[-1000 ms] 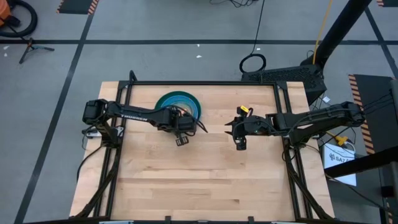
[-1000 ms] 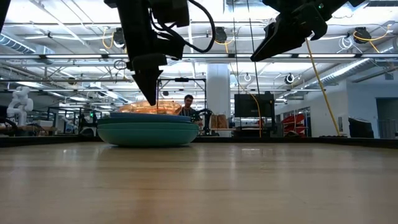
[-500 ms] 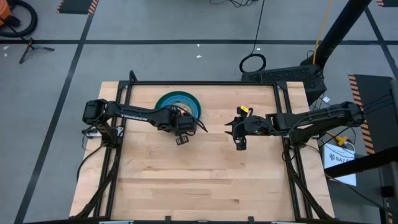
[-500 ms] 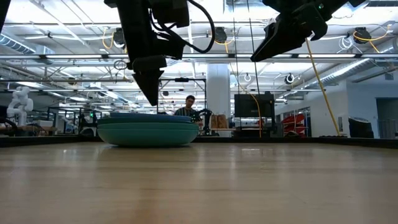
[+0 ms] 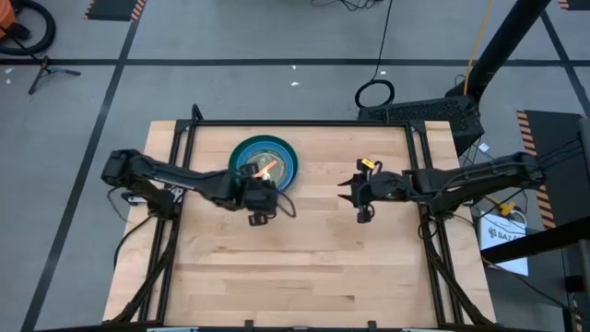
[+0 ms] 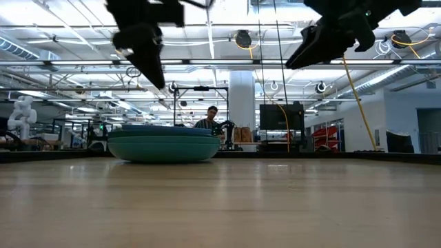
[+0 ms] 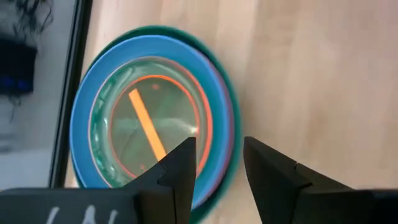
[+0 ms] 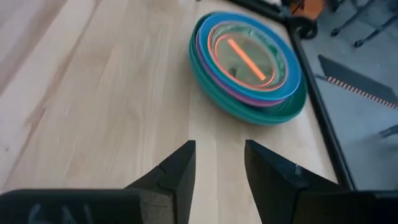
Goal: Stack plastic plates
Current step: Return to Home Position
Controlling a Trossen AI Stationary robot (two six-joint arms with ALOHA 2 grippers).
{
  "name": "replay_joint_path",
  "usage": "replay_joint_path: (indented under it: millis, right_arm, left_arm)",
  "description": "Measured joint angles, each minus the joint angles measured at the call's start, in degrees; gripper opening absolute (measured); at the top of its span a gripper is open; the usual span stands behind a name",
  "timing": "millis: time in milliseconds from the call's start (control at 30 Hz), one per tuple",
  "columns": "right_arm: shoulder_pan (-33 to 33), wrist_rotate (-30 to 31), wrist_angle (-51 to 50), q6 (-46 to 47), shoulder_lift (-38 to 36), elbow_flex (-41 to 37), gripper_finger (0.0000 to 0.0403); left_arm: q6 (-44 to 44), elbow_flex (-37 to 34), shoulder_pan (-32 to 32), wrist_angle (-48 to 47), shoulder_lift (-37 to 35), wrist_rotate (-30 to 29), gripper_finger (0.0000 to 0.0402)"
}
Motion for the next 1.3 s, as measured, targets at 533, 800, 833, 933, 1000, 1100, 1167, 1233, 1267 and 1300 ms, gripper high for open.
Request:
replay_joint_path:
  millis: [533, 800, 833, 933, 1000, 1100, 1167, 1233, 1267, 1300]
  right_arm:
    - [0.0, -4.51, 6.67, -1.94, -16.78, -9.82, 0.0132]
    - [0.0, -5.89, 6.82, -2.61, -24.33, -13.36, 0.0132]
    - [0.0, -5.89, 6.74, -2.62, -25.2, -13.72, 0.0132]
    - [0.0, -5.89, 6.92, -2.62, -28.13, -14.79, 0.0132]
    - [0.0, -5.87, 6.92, -2.64, -29.89, -15.62, 0.0132]
    - [0.0, -5.85, 6.86, -3.05, -33.06, -17.39, 0.0132]
    - [0.0, -5.84, 6.88, -3.28, -35.44, -18.53, 0.0132]
    - [0.0, -5.82, 6.88, -3.62, -37.83, -19.65, 0.0132]
    - [0.0, -5.8, 6.9, -3.8, -39.07, -20.18, 0.0132]
    - [0.0, -5.8, 6.9, -4.04, -40.49, -20.74, 0.0132]
  left_arm:
    - [-1.84, -23.39, -7.16, 15.58, -29.15, -3.4, 0.014]
    - [-4.86, -33.63, -7.71, 16.69, -45.37, -7.43, 0.0141]
    - [-5.43, -34.78, -7.71, 16.75, -47.25, -7.8, 0.014]
    - [-6.81, -37.69, -7.71, 16.83, -52.11, -9.04, 0.014]
    - [-7.13, -39.6, -7.65, 17.9, -54.92, -9.72, 0.014]
    - [-5.74, -40.82, -7.67, 21.74, -58.04, -9.97, 0.014]
    - [-5.3, -41.83, -7.67, 22.32, -59.63, -10.0, 0.014]
    - [-5.28, -42.51, -7.67, 22.9, -60.84, -10.3, 0.014]
    - [-5.35, -42.74, -7.67, 22.93, -61.15, -10.69, 0.014]
    - [-5.52, -42.9, -7.67, 22.98, -61.38, -11.19, 0.014]
